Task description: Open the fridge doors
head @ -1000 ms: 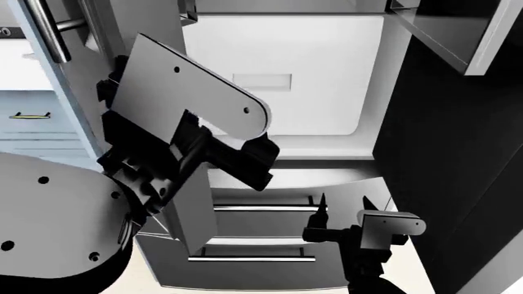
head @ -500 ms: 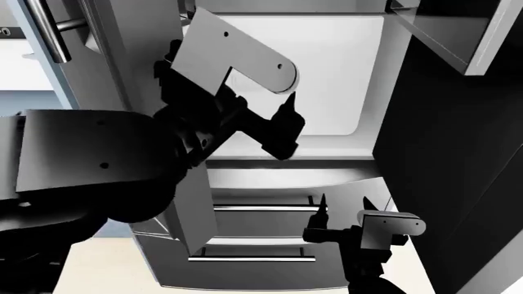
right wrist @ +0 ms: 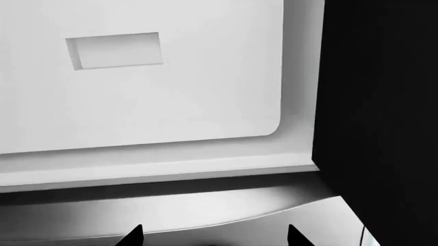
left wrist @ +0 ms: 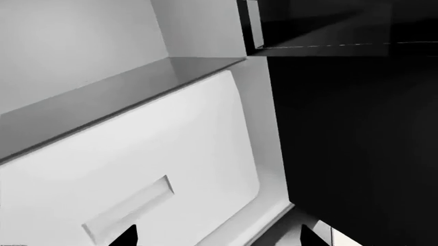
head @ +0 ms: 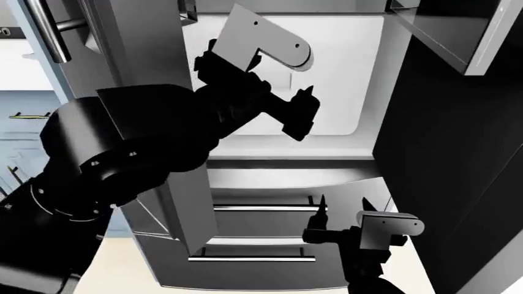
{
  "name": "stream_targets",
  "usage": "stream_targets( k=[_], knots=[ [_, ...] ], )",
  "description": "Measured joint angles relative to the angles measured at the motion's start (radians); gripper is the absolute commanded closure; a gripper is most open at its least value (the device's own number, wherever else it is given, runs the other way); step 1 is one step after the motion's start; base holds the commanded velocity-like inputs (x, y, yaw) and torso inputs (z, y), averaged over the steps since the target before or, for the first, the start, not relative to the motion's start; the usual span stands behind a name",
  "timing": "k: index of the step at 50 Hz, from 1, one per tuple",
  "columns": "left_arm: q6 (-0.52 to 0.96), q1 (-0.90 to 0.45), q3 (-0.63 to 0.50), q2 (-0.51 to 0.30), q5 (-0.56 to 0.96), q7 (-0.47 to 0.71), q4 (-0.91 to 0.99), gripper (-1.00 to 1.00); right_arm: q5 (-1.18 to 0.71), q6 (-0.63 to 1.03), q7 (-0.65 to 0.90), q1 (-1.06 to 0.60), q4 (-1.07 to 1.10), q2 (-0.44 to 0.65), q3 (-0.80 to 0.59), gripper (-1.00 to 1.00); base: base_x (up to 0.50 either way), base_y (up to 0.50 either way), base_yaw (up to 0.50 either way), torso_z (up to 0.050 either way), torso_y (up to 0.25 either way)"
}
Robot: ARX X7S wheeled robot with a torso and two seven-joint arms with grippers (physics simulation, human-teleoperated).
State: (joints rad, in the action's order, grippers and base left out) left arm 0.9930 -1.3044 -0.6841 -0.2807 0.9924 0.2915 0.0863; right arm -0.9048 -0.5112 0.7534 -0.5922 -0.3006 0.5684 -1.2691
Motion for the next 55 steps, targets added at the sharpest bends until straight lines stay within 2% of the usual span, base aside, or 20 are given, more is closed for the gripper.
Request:
stream_targets(
  k=[12, 21, 34, 46, 55],
  knots=[
    [-0.12, 0.002, -0.07, 0.044, -0.107, -0.124, -0.209, -1.0, 0.0, 0.002, -0.007, 0.002, -0.002, -0.002, 0.003, -1.0, 0.0, 0.0, 0.0, 0.0, 0.0],
    [-0.199, 0.013, -0.105, 0.066, -0.181, -0.16, -0.348, -1.0, 0.0, 0.003, -0.01, 0.005, -0.003, -0.003, 0.005, -1.0, 0.0, 0.0, 0.0, 0.0, 0.0],
    [-0.212, 0.022, -0.178, 0.089, -0.285, -0.108, -0.464, -1.0, 0.0, 0.005, -0.014, 0.009, -0.001, -0.003, 0.009, -1.0, 0.0, 0.0, 0.0, 0.0, 0.0],
    [-0.187, 0.066, -0.181, 0.066, -0.301, -0.023, -0.435, -1.0, -0.001, 0.006, -0.019, 0.012, -0.003, -0.005, 0.012, -1.0, 0.0, 0.0, 0.0, 0.0, 0.0],
    [-0.124, 0.089, -0.16, 0.023, -0.285, 0.068, -0.33, -1.0, 0.0, 0.006, -0.023, 0.014, -0.007, -0.006, 0.015, -1.0, 0.0, 0.0, 0.0, 0.0, 0.0]
  ],
)
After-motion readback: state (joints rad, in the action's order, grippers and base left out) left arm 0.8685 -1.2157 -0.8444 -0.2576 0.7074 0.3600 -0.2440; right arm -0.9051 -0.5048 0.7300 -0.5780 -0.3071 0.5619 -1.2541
